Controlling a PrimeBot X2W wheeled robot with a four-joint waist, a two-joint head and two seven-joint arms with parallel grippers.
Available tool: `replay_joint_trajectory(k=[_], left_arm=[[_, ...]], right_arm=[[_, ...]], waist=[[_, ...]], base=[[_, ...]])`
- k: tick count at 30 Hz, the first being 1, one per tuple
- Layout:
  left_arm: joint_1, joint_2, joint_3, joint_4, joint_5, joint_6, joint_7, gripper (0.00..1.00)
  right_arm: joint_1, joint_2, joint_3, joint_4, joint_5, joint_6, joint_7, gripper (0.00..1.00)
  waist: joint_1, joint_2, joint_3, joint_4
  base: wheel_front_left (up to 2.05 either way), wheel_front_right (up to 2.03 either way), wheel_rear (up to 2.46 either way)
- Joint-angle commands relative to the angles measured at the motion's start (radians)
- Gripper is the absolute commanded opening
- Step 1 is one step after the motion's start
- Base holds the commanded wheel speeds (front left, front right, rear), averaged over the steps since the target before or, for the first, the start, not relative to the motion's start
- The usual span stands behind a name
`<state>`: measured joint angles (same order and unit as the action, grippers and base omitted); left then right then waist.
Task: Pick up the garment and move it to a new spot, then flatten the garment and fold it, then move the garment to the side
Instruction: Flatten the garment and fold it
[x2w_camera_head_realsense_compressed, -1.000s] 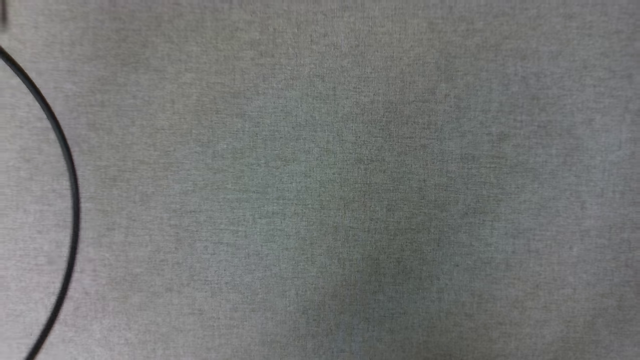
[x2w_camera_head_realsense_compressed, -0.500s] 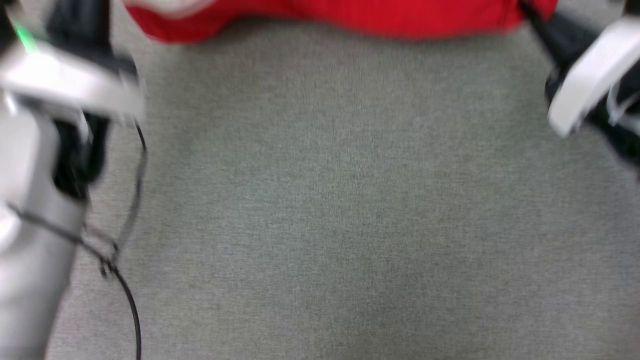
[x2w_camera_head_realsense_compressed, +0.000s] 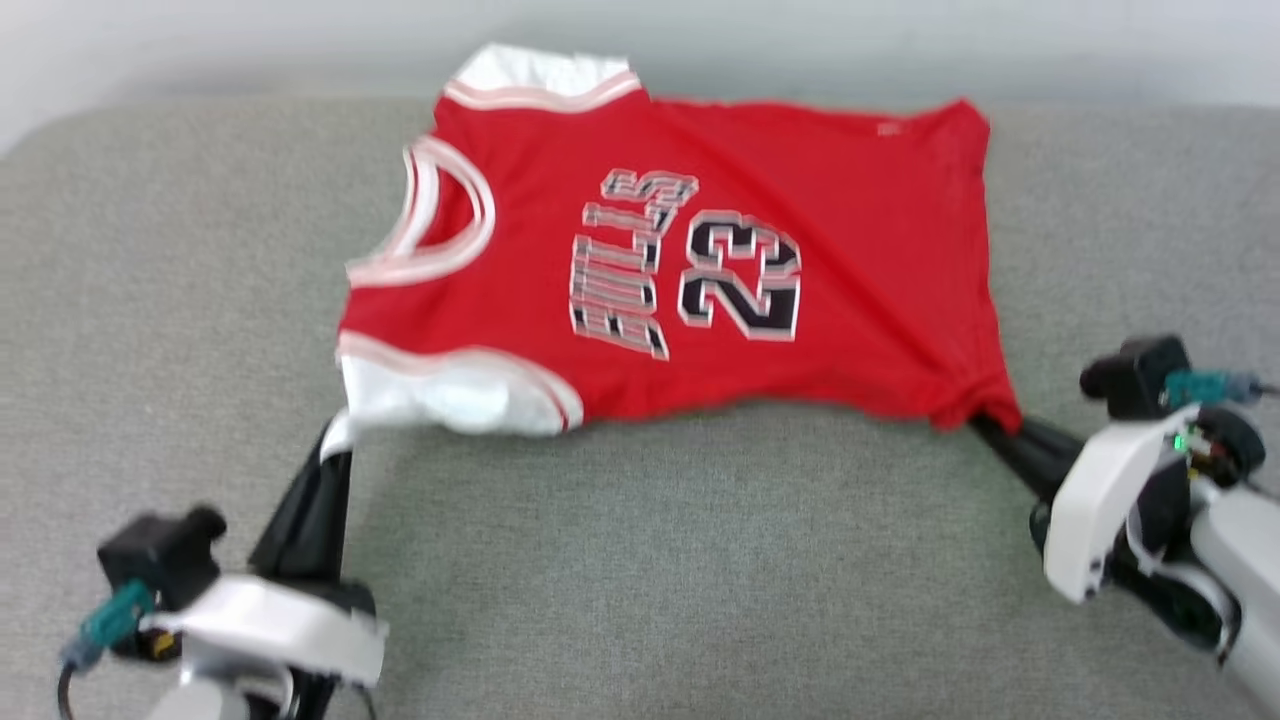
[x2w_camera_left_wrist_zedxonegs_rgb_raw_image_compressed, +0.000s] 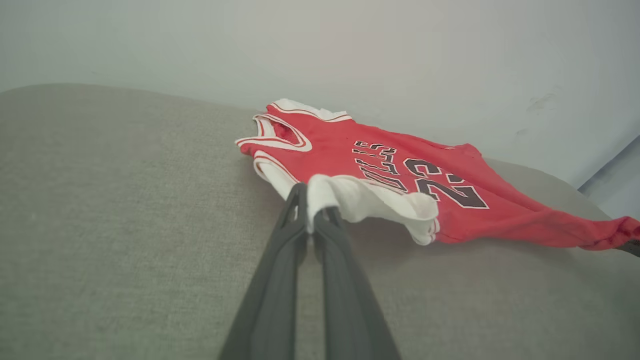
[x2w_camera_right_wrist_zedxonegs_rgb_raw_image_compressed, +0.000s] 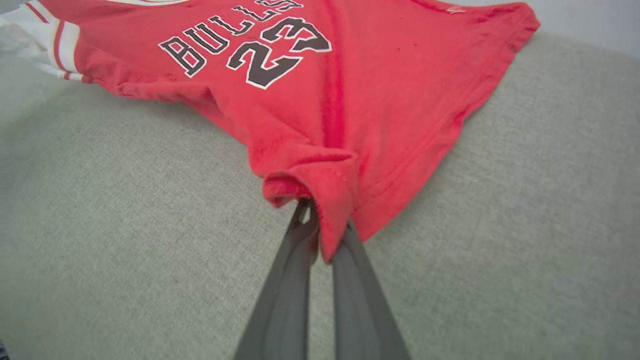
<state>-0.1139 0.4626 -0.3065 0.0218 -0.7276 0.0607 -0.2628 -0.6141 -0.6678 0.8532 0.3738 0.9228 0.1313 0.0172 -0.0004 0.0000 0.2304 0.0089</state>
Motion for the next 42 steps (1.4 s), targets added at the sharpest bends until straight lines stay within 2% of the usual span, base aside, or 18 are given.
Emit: replay_joint_trajectory(k=[1, 15, 24, 32, 42], left_arm=[[0.019, 0.004, 0.01, -0.004, -0.005, 0.004, -0.003, 0.0], [0.374, -0.055, 0.009, -0.003, -0.104, 0.039, -0.002, 0.0], [0.476, -0.094, -0.015, 0.045, -0.151, 0.022, 0.004, 0.0], [0.439, -0.1, -0.018, 0.089, -0.132, 0.003, 0.001, 0.0], [0.288, -0.047, -0.007, 0.079, -0.061, -0.017, 0.01, 0.0]], right_arm=[[0.022, -0.01, 0.003, -0.005, 0.006, -0.001, -0.001, 0.0], [0.338, -0.082, -0.02, -0.054, 0.055, -0.001, -0.016, 0.0], [0.54, -0.119, -0.08, -0.083, 0.066, -0.001, -0.018, 0.0], [0.605, -0.089, -0.159, -0.125, 0.037, -0.001, -0.007, 0.0], [0.577, -0.042, -0.232, -0.184, -0.001, -0.001, 0.036, 0.0]], waist=[[0.0004, 0.0, -0.033, 0.002], [0.0004, 0.0, -0.182, 0.037], [0.0004, 0.0, -0.229, 0.064], [0.0004, 0.0, -0.225, 0.063], [0.0004, 0.0, -0.208, 0.037]], base=[[0.0, 0.0, 0.0], [0.0, 0.0, 0.0], [0.0, 0.0, 0.0], [0.0, 0.0, 0.0], [0.0, 0.0, 0.0]])
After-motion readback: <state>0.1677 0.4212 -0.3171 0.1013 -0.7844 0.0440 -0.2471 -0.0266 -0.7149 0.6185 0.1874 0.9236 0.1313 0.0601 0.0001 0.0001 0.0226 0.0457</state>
